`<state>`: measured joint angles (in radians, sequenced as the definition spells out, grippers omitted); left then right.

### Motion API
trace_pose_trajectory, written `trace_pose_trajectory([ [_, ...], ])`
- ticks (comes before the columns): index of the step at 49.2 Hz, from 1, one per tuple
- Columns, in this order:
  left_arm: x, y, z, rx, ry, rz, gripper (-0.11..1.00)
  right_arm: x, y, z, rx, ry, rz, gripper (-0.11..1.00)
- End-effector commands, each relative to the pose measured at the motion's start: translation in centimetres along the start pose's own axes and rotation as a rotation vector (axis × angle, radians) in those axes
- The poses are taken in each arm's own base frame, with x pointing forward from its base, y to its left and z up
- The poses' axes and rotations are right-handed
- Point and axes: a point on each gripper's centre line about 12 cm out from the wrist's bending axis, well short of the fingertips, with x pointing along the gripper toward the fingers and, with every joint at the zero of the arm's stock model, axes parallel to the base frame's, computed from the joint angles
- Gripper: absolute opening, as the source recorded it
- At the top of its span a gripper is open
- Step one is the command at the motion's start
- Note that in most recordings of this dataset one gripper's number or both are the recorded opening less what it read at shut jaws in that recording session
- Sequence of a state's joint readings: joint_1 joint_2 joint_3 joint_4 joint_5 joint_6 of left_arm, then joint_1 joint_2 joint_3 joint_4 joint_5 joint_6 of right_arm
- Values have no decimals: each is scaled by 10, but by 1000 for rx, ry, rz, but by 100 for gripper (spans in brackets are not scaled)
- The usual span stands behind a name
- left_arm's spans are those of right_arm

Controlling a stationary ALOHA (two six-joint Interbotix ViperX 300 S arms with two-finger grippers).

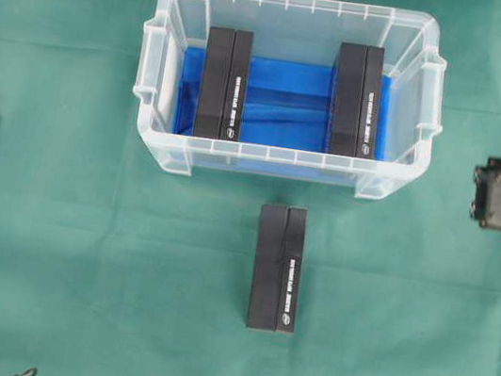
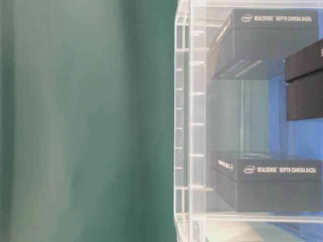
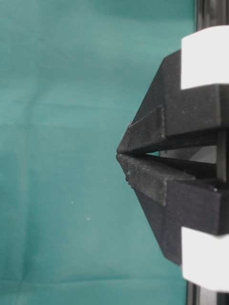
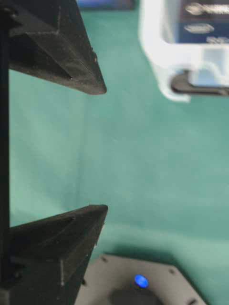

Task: Take the box out of the case with the right arm.
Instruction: 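Open the right gripper, release the box, and withdraw right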

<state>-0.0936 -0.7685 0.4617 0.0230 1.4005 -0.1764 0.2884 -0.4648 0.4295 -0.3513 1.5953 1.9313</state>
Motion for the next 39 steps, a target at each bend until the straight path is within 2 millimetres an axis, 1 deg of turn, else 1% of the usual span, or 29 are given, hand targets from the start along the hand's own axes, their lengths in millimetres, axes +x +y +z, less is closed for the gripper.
trace_pose_trajectory([
  [1,-4,-1,3,3,-17,-1,2,1,1,17,18,0,27,92],
  [10,-5,-1,2,4,-21,-4,2,14,6,55,10,-13,56,92],
  [20,-5,0,2,9,-24,1,2,24,4,87,-3,-26,33,92],
  [27,-5,0,2,6,-22,1,2,28,3,95,-11,-14,32,92],
  [39,-5,0,2,10,-22,2,2,28,3,95,-11,-12,30,92],
])
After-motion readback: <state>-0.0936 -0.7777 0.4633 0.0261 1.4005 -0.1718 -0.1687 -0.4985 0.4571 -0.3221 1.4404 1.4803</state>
